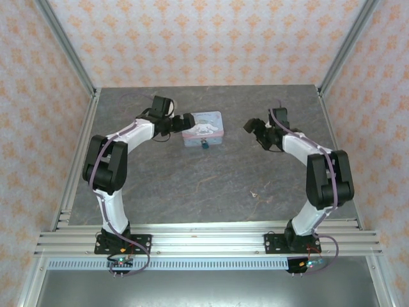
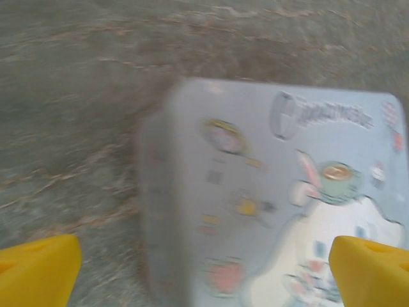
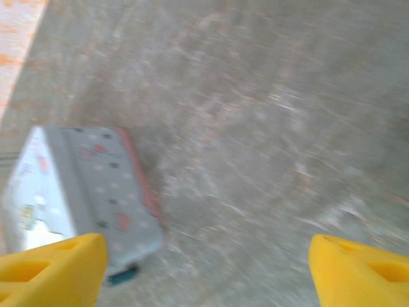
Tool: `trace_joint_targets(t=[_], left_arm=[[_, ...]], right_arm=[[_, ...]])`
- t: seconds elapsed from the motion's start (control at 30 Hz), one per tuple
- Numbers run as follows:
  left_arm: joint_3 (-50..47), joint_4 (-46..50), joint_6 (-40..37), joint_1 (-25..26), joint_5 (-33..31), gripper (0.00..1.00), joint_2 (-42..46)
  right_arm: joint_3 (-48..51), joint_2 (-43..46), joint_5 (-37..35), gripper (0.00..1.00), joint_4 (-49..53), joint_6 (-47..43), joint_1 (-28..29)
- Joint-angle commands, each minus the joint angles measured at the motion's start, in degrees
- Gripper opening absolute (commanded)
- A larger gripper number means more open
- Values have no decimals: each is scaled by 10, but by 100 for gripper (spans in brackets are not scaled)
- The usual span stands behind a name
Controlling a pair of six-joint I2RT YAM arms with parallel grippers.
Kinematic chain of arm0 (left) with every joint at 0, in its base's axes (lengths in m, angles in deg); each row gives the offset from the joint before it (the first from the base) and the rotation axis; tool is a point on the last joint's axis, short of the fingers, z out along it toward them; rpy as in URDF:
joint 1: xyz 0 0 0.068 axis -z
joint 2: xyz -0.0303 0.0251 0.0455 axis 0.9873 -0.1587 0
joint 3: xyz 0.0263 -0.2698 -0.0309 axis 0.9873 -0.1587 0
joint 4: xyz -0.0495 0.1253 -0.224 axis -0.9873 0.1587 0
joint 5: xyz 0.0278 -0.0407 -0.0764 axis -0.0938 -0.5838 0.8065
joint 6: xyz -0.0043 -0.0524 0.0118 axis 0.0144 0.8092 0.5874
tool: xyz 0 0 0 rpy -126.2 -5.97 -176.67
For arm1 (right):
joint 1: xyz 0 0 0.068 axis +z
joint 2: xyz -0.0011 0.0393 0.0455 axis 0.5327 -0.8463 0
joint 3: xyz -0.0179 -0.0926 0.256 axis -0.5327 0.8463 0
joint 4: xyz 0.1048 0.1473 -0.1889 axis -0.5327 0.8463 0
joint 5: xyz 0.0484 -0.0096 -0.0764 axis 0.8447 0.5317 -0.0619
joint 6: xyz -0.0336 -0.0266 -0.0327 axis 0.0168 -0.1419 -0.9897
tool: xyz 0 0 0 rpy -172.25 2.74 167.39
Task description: Unlock the padlock with the key
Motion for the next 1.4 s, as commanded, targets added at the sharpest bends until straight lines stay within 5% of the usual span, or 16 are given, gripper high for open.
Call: trace_joint_targets(t=[0.0, 0.5, 0.7, 1.37], left_arm=[[-8, -51, 75, -13, -61, 100, 12], [24, -111, 180, 33, -17, 100, -43], [-13, -124, 185, 49, -21, 100, -9], [-186, -171, 210, 153, -93, 100, 135]], right_arm=[[-60, -44, 23, 80, -19, 30, 23], [-198, -188, 38, 61, -41, 87, 85], [-140, -152, 50, 46, -83, 104, 97], [143, 16, 24, 44, -221, 170, 131]])
